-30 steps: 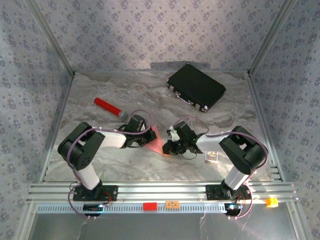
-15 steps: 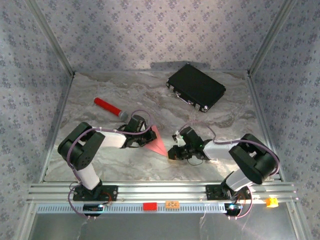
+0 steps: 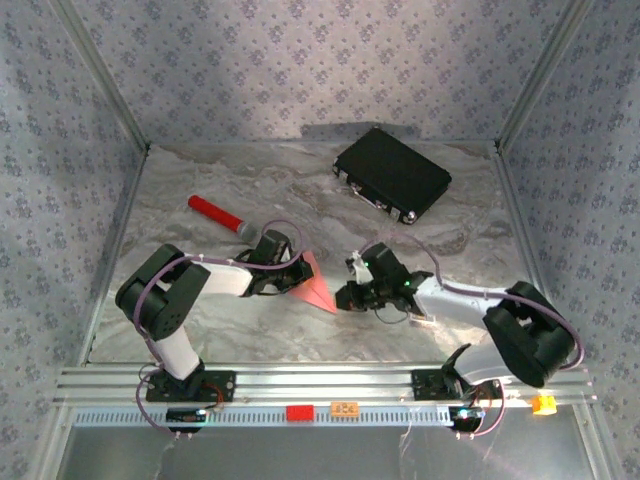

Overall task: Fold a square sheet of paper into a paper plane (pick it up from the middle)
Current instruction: Fourth fold the wing at the center of the table.

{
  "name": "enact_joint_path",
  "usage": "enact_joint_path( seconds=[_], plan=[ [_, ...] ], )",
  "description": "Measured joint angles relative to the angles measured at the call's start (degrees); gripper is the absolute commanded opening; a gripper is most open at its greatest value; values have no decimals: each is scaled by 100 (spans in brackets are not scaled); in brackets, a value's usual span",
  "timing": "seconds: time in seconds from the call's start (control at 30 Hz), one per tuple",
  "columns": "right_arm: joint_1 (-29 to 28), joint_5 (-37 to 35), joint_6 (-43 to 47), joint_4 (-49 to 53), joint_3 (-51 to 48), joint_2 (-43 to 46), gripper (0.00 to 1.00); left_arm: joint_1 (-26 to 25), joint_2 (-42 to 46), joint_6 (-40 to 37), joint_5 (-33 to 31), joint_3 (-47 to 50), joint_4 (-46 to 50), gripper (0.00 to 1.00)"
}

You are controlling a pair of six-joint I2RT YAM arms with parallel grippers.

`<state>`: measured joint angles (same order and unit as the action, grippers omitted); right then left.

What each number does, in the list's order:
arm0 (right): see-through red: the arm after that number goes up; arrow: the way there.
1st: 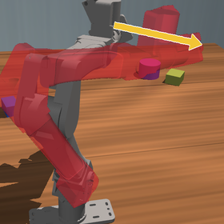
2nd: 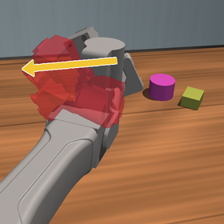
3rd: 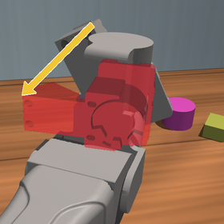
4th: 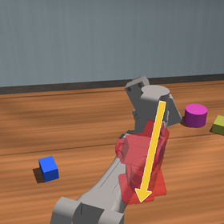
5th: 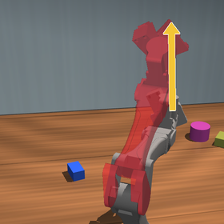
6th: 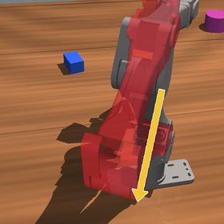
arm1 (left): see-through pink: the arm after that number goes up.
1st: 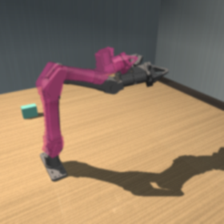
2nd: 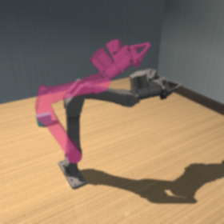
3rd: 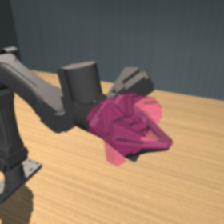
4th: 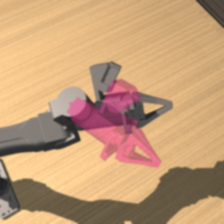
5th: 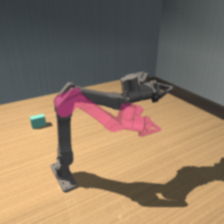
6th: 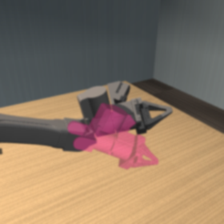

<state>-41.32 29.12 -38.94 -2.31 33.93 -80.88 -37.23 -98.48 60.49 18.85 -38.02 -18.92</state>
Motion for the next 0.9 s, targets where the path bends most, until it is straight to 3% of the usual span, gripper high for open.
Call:
enact_joint_path(
  seconds=[0.33,0.7,0.9],
  plan=[
    [-118,17,-48,-170,1226,-1749,6,0,0,0,0,0,-2,3],
    [-125,-52,-46,-4,1641,-2249,5,11,-7,0,-22,0,-28,3],
    [-66,68,-181,-767,1152,-2205,5,11,-7,-4,-20,0,-26,3]
  ],
)
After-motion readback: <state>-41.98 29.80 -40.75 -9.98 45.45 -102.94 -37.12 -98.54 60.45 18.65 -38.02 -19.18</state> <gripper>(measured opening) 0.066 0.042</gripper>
